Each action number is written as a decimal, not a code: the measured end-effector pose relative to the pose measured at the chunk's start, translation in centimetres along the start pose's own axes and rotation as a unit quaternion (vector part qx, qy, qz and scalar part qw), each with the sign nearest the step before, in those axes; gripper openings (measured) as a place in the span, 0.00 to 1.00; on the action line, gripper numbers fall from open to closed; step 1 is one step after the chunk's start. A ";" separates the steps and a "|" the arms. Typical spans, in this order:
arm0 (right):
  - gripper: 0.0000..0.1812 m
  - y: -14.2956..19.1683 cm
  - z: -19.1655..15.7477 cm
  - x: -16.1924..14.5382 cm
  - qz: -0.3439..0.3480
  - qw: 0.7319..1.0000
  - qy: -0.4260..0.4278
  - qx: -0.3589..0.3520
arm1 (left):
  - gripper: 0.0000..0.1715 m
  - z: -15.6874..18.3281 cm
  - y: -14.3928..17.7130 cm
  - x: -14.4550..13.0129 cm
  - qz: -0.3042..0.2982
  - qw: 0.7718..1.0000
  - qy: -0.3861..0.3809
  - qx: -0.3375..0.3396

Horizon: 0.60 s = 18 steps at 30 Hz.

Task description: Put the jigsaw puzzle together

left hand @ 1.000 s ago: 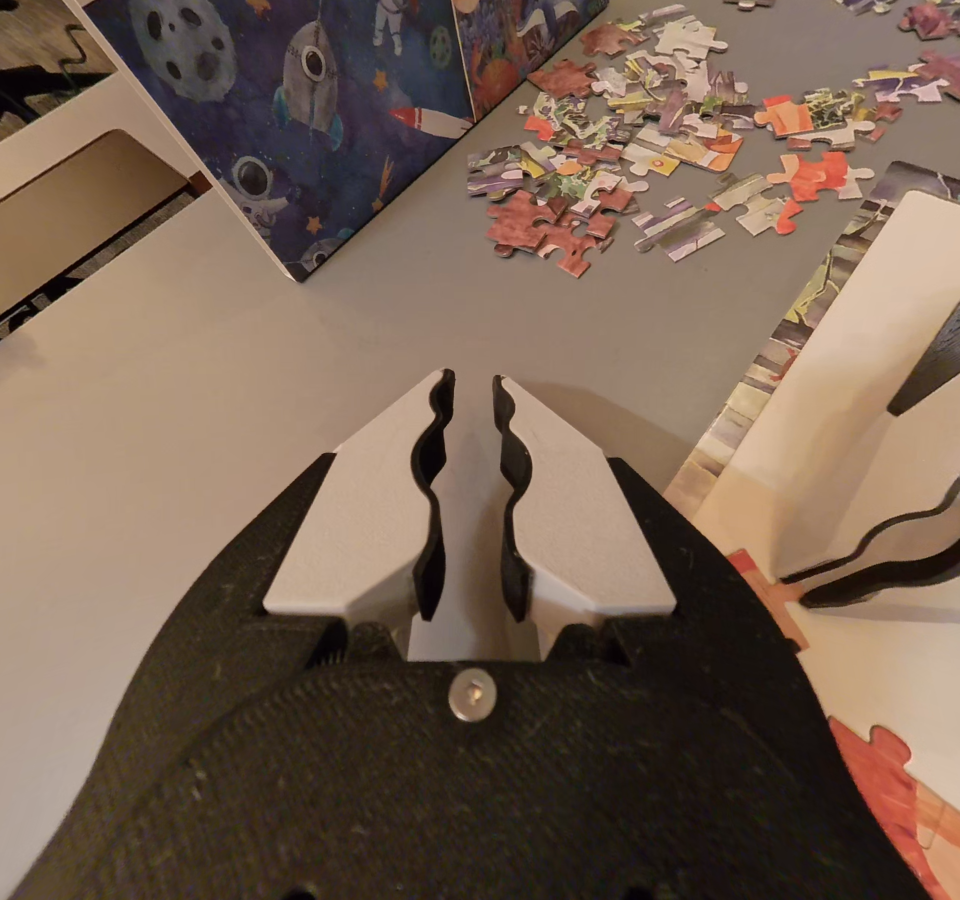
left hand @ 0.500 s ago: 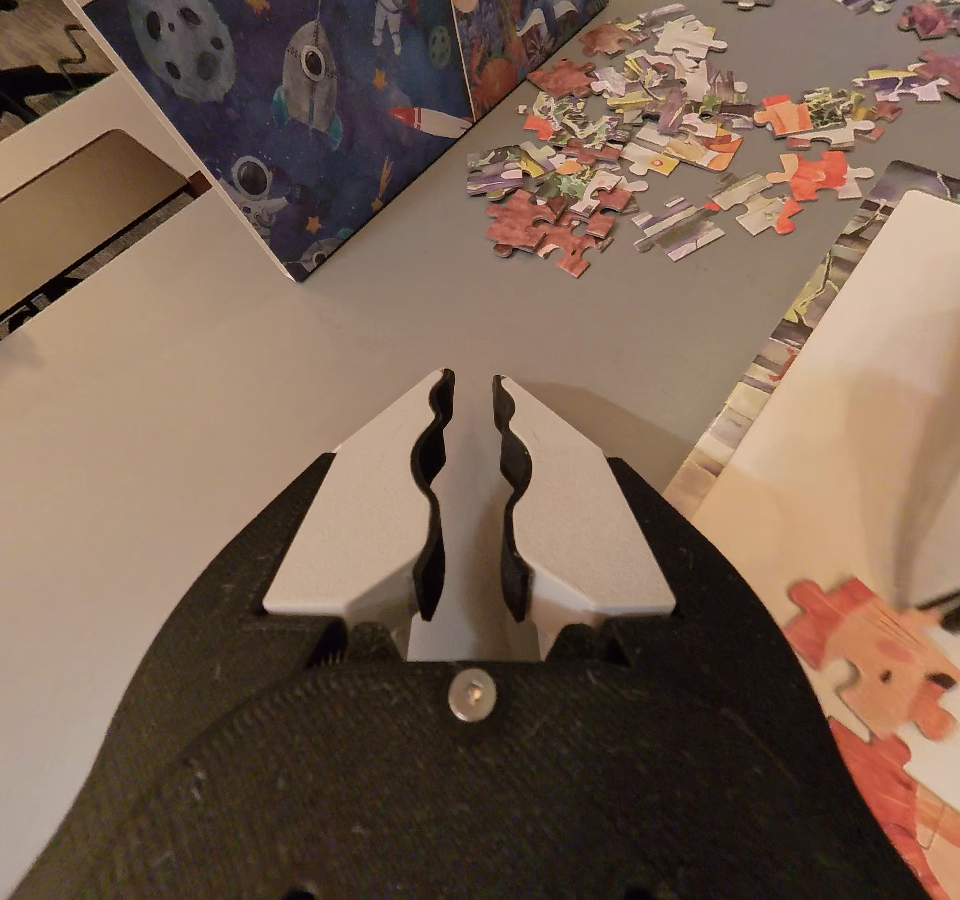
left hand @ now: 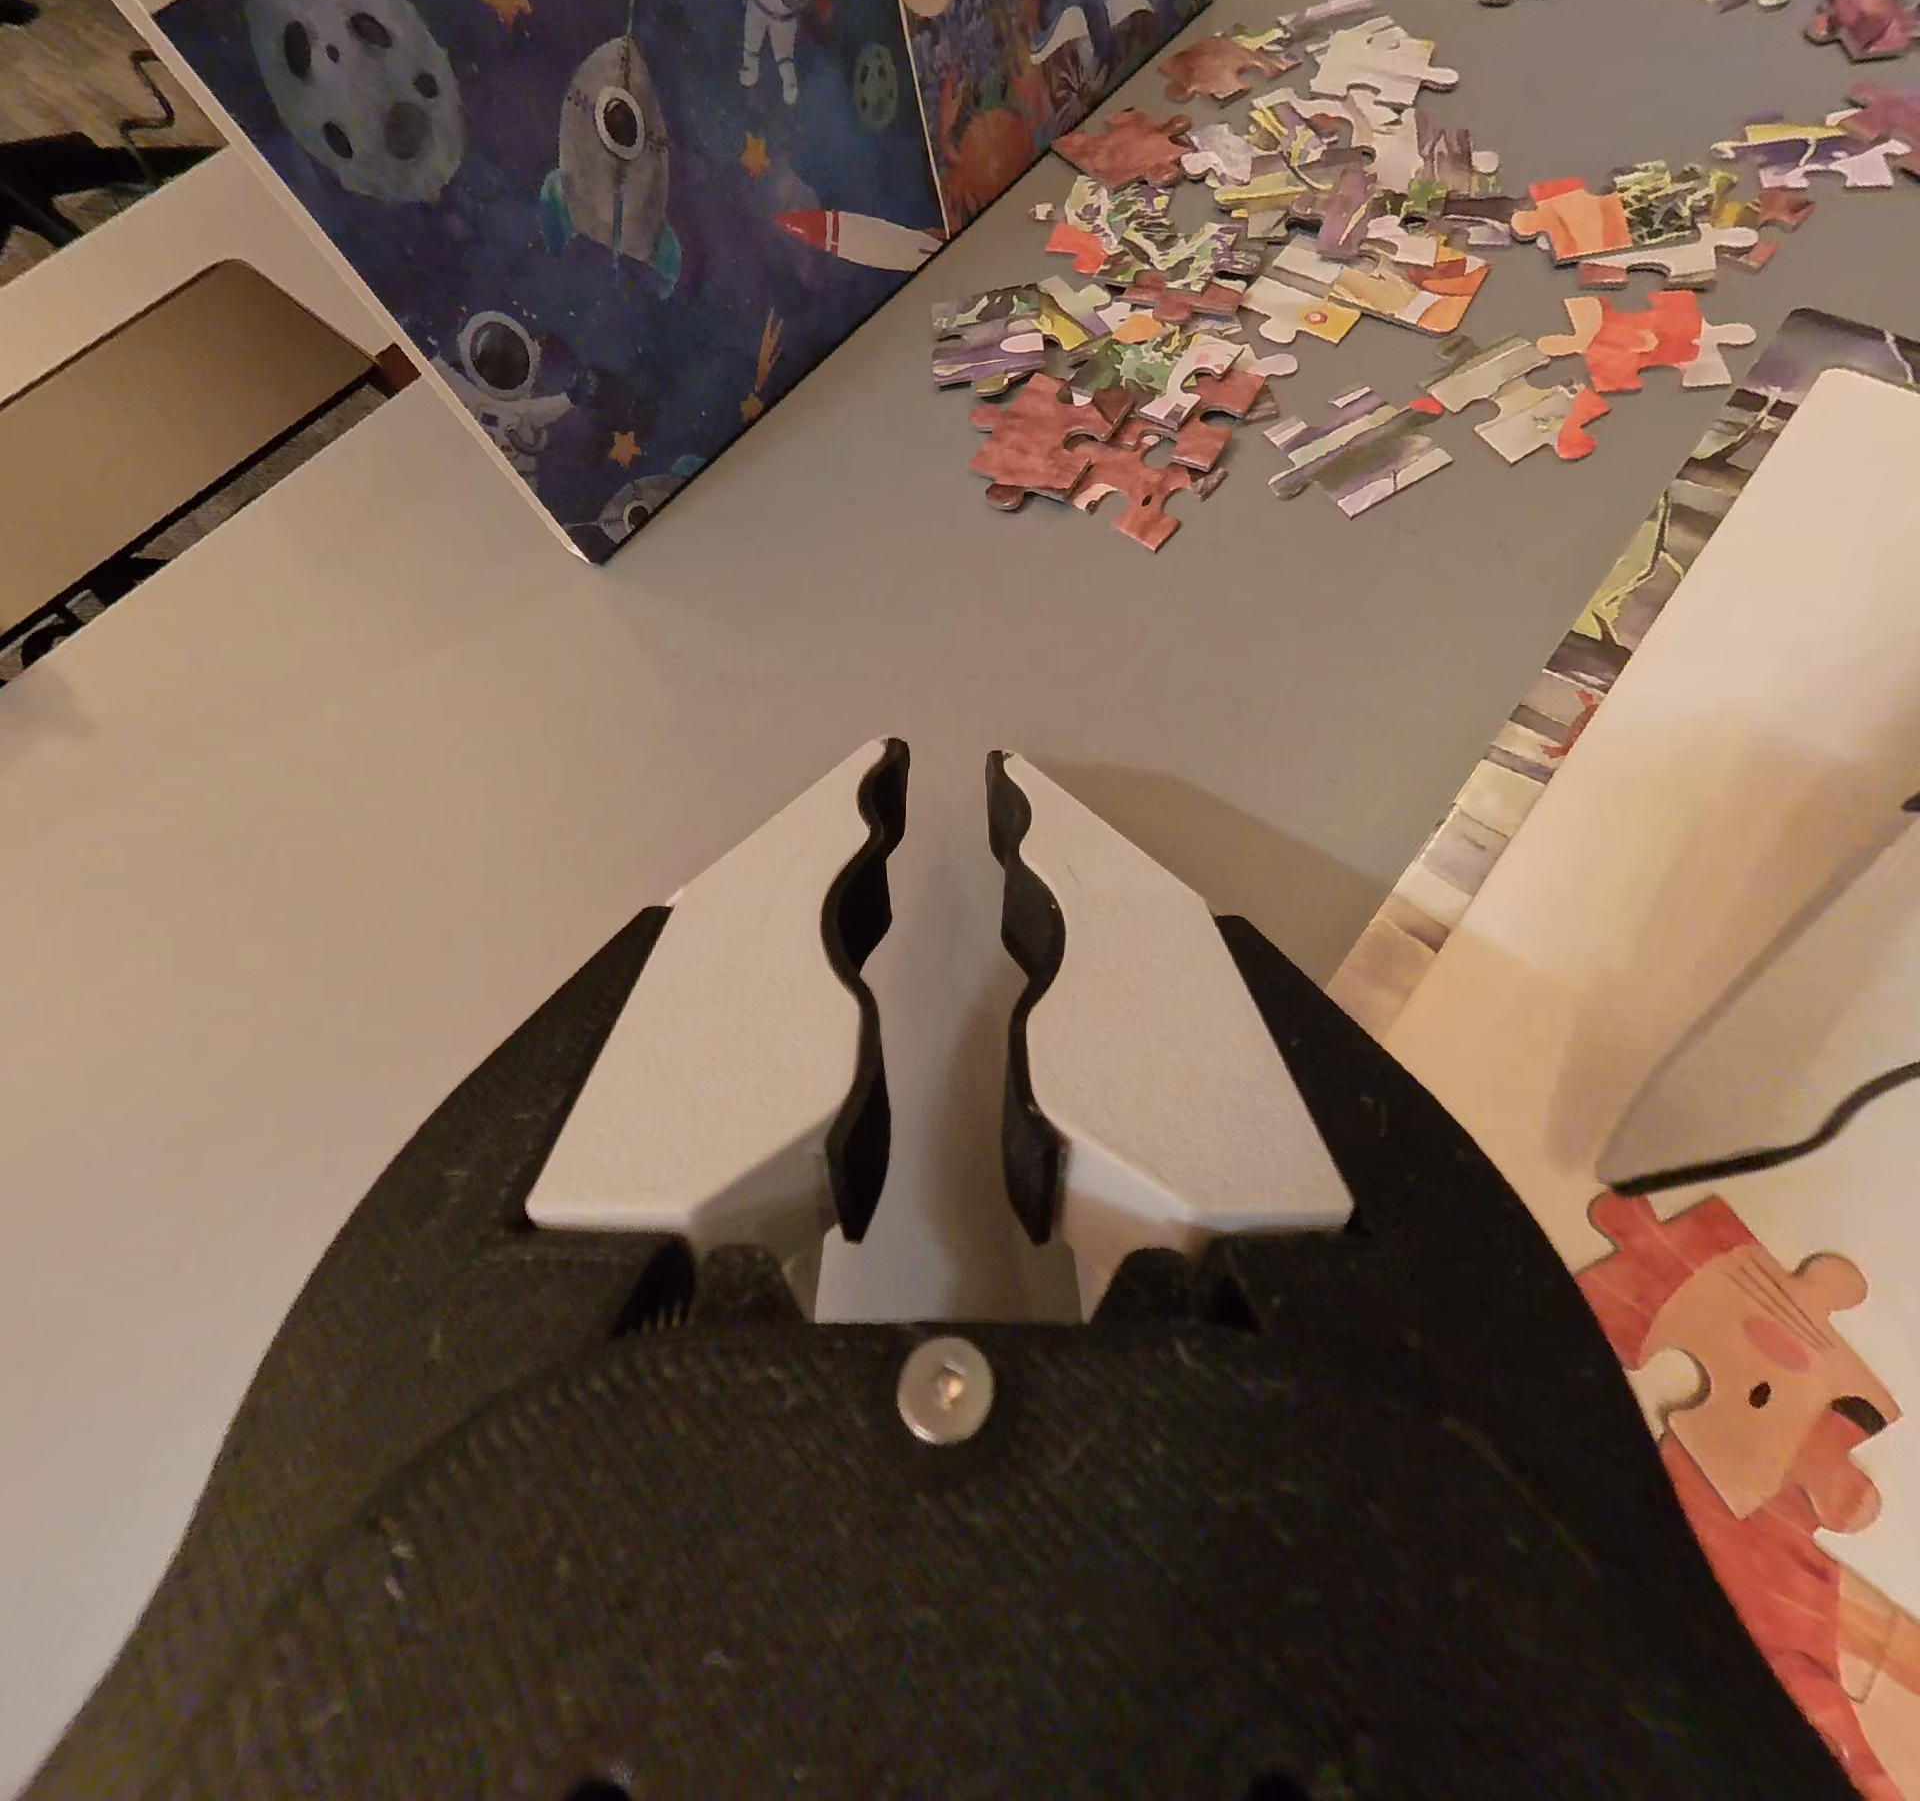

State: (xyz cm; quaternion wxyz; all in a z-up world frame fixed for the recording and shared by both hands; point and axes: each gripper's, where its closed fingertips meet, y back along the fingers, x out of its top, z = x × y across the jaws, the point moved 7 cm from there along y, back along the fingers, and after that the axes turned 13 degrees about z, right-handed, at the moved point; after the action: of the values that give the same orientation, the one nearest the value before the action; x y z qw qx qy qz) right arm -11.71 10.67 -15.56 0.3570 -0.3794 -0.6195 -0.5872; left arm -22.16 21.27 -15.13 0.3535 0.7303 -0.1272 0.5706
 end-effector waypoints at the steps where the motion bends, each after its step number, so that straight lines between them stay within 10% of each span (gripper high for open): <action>1: 0.34 -0.2 0.1 -0.2 -0.015 1.000 0.007 -0.018 | 0.08 0.0 0.0 0.0 0.000 1.000 0.000 0.000; 16: 0.24 -0.7 -0.7 -0.6 -0.047 0.998 0.019 -0.034 | 0.08 0.0 0.0 0.0 0.000 1.000 0.002 0.000; 18: 0.10 -0.2 -0.8 -0.4 -0.031 0.999 0.019 -0.011 | 0.08 0.0 0.0 0.0 0.000 1.000 0.001 0.000</action>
State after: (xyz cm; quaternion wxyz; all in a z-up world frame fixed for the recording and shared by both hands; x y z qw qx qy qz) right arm -11.70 9.88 -15.92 0.3460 -0.3526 -0.6176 -0.6120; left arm -22.19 21.29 -15.14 0.3539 0.7294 -0.1269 0.5715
